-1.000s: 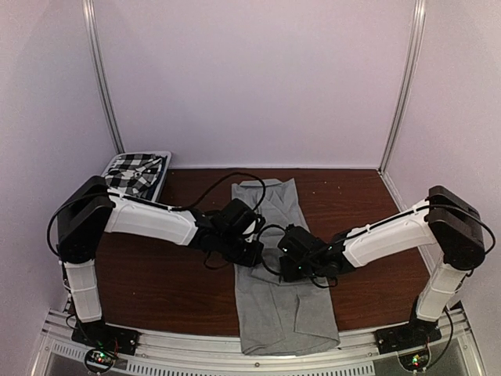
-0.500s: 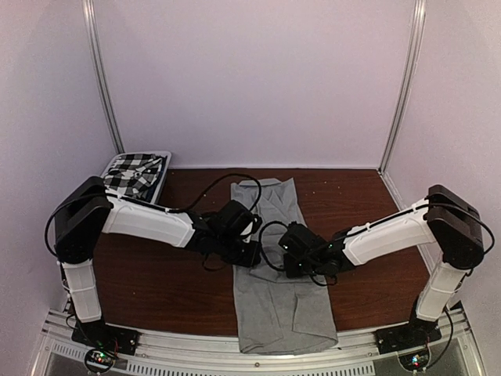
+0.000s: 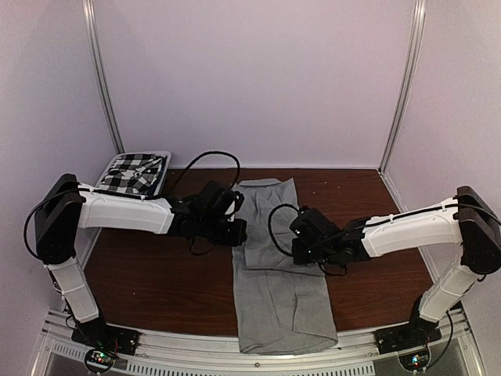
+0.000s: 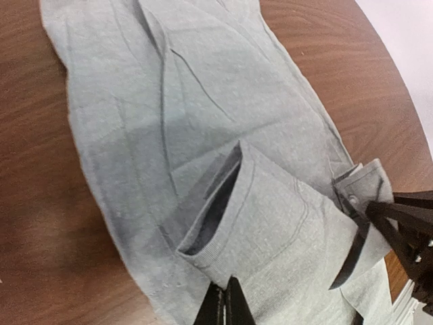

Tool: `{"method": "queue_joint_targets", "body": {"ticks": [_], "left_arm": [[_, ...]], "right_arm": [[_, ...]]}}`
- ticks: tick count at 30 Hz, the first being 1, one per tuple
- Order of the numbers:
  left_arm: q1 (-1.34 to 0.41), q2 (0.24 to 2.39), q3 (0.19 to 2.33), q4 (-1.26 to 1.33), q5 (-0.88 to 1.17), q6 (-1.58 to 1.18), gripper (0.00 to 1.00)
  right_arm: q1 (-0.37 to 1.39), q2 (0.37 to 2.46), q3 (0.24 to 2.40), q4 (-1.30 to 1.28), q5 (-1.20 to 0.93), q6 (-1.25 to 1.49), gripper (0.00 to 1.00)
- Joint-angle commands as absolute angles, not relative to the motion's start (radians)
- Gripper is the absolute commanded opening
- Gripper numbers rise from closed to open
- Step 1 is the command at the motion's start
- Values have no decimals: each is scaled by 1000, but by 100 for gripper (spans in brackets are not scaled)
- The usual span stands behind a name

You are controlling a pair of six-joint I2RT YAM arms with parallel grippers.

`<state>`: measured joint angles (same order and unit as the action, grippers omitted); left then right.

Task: Fold and stack the long sleeve shirts
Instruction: Flatten out the square-folded shirt at the center of the board.

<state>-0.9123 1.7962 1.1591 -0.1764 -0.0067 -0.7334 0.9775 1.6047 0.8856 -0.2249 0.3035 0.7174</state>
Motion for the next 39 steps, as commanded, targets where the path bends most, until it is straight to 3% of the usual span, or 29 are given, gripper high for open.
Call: {"method": "queue_joint_targets", "body": {"ticks": [1,21,39], "left_arm": [[-827,1717,1185,-221,-61,-691,0],[-208,1641,1618,-490,-12,-465,0],[-37,1770,1915,-607,0,-403,0]], "right_arm": [[903,1540,928,-281,366,665,9],[171,1508,1364,-387,272,398,4],[-74,1620,1581,-431,206,340,4]]}}
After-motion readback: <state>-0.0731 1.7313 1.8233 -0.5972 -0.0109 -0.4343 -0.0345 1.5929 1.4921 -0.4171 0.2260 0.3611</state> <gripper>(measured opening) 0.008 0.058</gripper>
